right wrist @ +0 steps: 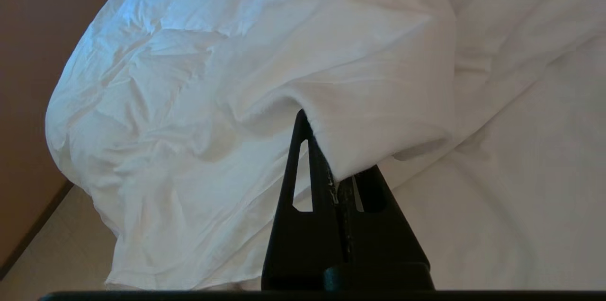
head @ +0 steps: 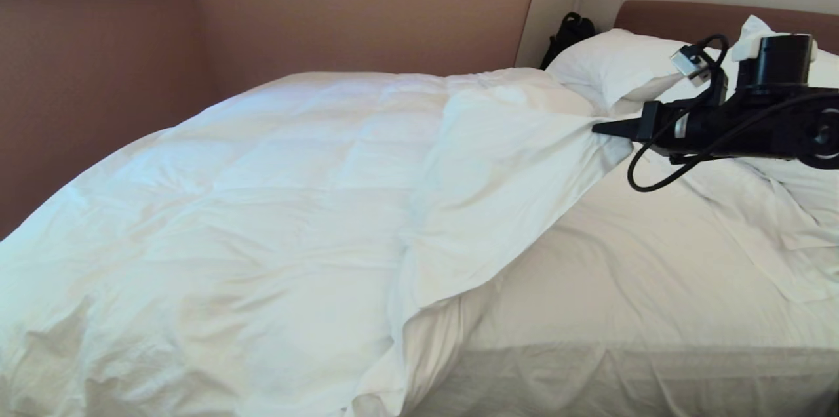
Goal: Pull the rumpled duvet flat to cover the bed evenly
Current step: Flatten the corners of the folded blanket
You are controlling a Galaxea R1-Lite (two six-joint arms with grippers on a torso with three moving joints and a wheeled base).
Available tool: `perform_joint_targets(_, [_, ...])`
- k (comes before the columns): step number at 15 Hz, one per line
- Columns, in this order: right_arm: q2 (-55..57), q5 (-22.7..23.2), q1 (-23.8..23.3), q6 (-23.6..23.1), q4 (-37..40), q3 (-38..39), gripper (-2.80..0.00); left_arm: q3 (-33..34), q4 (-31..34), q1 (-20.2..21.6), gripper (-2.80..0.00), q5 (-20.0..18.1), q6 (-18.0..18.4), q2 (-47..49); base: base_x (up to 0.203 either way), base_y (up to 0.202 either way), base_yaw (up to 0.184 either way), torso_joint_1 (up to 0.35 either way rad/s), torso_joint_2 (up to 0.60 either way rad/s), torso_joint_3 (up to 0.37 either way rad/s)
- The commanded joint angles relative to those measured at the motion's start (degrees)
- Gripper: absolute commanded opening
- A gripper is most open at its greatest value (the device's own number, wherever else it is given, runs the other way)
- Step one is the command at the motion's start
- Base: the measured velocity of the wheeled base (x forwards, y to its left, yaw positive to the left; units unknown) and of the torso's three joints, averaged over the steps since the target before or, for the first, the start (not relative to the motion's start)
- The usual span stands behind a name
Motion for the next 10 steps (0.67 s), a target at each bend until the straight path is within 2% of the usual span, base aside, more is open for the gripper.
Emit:
perform_joint_targets(1, [-3.8, 0.2, -0.5, 0.1, -0.1, 1.2, -2.8, 0.0, 0.0, 0.0, -2.8, 0.0, 0.0, 0.0, 0.0, 0.0, 0.0, 0.0, 0.0, 0.0])
perform_joint_targets(10, [-12.3, 0.0, -4.3, -0.5, -0.2, 5.3, -2.8, 0.0, 0.0, 0.0, -2.8, 0.0, 0.0, 0.0, 0.0, 0.0, 0.0, 0.0, 0.0, 0.0])
